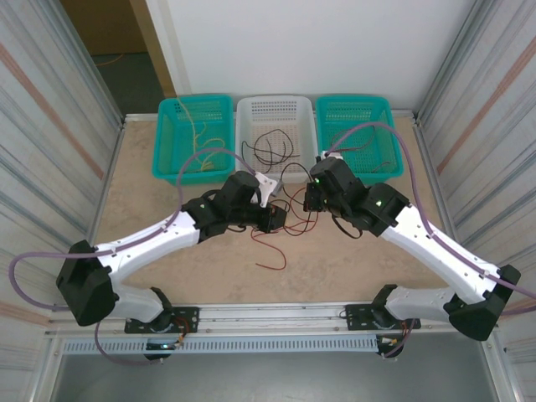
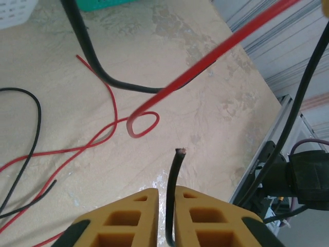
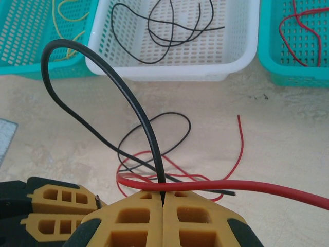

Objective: Untangle the cables

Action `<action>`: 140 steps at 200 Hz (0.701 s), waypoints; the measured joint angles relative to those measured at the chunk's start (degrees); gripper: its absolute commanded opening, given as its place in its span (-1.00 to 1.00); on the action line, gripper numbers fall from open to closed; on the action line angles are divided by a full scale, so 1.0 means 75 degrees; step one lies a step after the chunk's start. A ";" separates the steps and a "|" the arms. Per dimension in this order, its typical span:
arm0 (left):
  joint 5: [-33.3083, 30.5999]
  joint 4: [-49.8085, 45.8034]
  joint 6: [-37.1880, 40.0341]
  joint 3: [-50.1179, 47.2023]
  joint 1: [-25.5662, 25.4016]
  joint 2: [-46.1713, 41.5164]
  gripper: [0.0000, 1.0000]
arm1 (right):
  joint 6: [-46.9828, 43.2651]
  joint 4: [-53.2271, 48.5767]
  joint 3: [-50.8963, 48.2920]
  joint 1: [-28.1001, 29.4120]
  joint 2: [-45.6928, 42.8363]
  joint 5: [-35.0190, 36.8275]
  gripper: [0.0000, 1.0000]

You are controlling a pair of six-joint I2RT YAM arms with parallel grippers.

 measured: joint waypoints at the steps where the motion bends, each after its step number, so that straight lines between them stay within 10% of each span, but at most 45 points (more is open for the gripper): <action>1: 0.0000 0.0000 -0.0003 0.0003 0.0000 0.0000 -0.84 | 0.0000 0.0000 -0.0003 0.0000 -0.0003 -0.0003 -1.00; 51: -0.0259 -0.0006 0.0061 0.0017 0.0000 -0.0017 -1.00 | 0.0251 0.0274 -0.0428 -0.0233 -0.0277 -0.0289 -0.91; 89: -0.0577 -0.0236 0.0230 0.0044 0.0189 -0.0562 -1.00 | 0.0930 0.0417 -0.1358 -0.0965 -0.0769 -0.0571 0.66; 140: -0.0702 -0.1632 0.1751 0.1052 0.0245 -0.1192 -1.00 | 0.1110 0.0044 -0.2022 -0.1253 -0.1154 -0.0927 0.70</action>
